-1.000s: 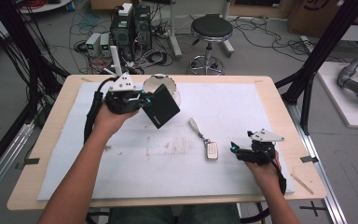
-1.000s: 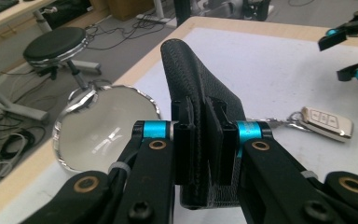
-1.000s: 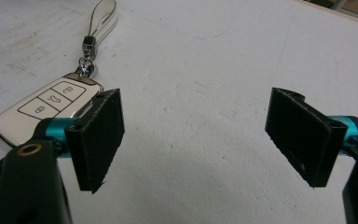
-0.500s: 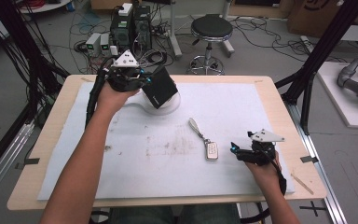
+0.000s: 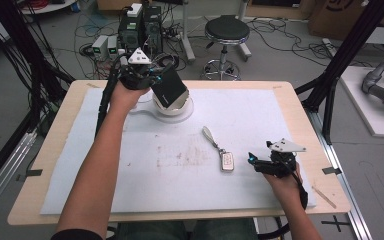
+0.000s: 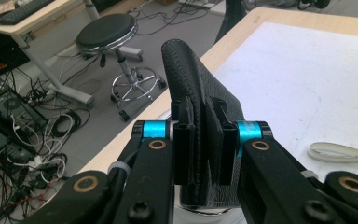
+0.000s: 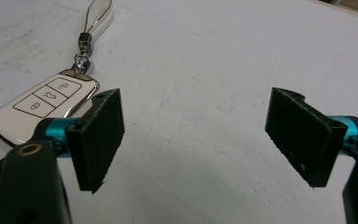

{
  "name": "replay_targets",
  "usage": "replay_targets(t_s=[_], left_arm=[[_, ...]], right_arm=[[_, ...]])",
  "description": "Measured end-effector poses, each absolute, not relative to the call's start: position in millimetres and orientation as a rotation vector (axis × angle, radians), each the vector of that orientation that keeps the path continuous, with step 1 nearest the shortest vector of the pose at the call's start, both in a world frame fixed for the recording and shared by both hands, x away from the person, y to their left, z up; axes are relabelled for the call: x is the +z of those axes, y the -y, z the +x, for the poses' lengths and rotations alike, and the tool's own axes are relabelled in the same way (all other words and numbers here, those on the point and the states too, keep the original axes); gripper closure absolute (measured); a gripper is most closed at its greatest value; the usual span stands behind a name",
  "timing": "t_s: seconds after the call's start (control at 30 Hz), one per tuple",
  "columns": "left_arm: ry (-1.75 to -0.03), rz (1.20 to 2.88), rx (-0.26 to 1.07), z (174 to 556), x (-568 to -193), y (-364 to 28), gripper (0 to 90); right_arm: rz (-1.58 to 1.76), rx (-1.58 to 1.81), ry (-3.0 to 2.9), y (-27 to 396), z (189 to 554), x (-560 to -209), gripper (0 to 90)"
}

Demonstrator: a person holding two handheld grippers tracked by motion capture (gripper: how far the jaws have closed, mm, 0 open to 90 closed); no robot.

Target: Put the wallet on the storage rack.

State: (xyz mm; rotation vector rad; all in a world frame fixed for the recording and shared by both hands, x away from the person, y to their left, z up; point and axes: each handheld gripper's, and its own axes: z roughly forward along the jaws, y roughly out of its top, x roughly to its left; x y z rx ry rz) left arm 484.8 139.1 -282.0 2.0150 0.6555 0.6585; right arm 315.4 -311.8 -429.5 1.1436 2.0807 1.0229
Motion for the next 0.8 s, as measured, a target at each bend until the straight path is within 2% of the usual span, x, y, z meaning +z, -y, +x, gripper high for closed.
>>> replay_targets(t_s=[0.8], left_arm=[[-0.735, 2.039, 0.729, 509, -313, -131, 81.0]], right_arm=[[1.149, 1.023, -2.076, 313, 315, -430, 19.9]])
